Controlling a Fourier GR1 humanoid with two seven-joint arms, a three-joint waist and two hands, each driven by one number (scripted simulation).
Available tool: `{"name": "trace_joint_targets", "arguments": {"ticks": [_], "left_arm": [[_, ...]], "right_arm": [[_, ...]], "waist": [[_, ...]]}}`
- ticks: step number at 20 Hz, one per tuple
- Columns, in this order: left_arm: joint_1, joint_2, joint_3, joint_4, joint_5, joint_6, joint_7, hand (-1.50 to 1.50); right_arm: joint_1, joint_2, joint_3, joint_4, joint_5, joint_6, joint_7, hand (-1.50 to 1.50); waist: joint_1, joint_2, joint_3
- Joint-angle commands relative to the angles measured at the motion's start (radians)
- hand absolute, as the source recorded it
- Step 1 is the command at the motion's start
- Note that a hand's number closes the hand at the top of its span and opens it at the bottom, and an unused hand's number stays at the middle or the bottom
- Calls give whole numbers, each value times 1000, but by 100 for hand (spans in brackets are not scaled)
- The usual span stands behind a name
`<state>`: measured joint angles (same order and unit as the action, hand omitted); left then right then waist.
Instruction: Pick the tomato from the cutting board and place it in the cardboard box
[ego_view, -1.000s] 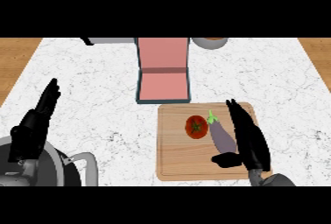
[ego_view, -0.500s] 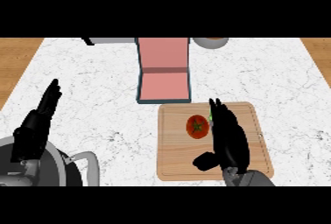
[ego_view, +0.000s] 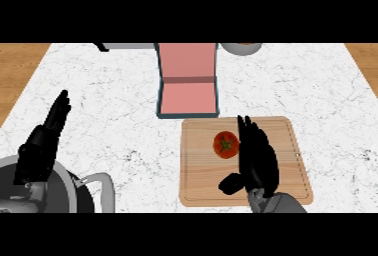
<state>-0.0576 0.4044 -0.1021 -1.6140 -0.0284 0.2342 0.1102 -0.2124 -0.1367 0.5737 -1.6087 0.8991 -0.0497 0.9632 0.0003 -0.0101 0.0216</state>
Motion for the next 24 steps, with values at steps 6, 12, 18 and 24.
{"name": "trace_joint_targets", "arguments": {"ticks": [6, 12, 18, 24], "left_arm": [[80, -61, -37, 54, -8, -4, -21, 0], [75, -54, -25, 34, -14, -23, 14, 0], [93, -60, -8, 31, 1, -34, 1, 0], [35, -73, -9, 66, -20, -26, 7, 0]], "right_arm": [[-8, 45, -26, 112, 24, -64, -59, -150], [-48, 63, -66, 105, 29, -24, -44, -150], [-12, 57, -72, 137, 34, -64, -98, -150], [0, 83, -62, 177, 60, -83, -104, -150]], "waist": [[8, 12, -21], [4, 10, -22], [4, 10, -22], [-4, 10, -22]]}}
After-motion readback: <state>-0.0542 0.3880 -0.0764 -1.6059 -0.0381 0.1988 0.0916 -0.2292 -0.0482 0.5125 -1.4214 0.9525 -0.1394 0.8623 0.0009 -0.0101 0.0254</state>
